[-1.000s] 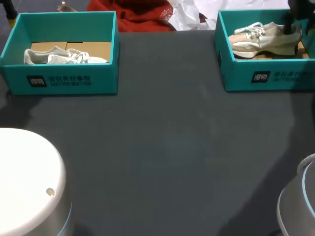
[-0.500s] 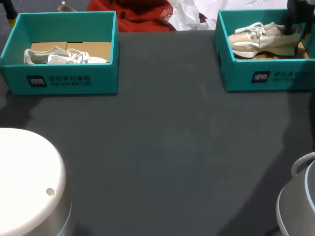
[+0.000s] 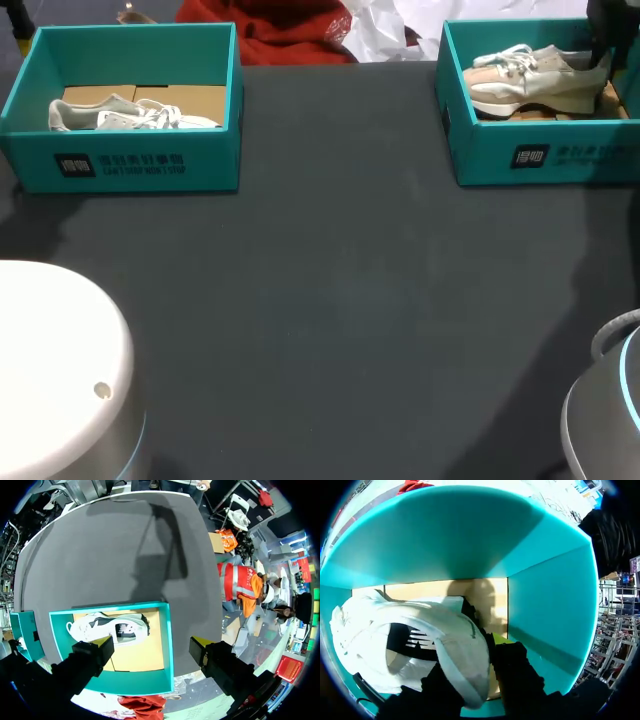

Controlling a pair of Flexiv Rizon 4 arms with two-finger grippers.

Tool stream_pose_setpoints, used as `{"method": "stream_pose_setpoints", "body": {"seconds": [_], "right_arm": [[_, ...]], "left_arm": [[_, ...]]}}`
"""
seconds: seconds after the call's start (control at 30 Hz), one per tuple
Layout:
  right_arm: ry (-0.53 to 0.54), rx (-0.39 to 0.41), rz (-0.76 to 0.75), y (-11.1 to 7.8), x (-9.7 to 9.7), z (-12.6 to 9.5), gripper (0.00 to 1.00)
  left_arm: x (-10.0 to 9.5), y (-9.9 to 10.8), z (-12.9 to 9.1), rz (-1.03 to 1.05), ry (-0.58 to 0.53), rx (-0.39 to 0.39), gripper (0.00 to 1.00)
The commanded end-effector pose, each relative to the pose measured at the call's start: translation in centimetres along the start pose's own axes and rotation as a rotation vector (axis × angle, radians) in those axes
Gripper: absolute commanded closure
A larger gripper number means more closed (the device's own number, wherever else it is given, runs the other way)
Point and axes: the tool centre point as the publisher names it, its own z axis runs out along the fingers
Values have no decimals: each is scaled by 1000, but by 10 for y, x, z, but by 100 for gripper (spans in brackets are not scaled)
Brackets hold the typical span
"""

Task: Take the shoe out of the shoebox, open the shoe tongue, remove and reinsert the insole, then place the shoe into the shoebox

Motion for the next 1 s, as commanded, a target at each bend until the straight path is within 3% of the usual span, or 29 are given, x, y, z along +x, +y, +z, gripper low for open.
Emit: {"method": "stream_pose_setpoints", "body": {"seconds": [0.03, 0.33, 1.0], "right_arm": [[-8, -1, 2, -1, 3, -4, 100], [-24, -20, 11, -6, 1, -19, 100], [-94, -83, 34, -28, -18, -100, 100]], "left_arm": [[0, 0, 0, 1, 2, 0, 0], [0, 0, 0, 1, 2, 0, 0], [0, 0, 0, 1, 2, 0, 0]]}}
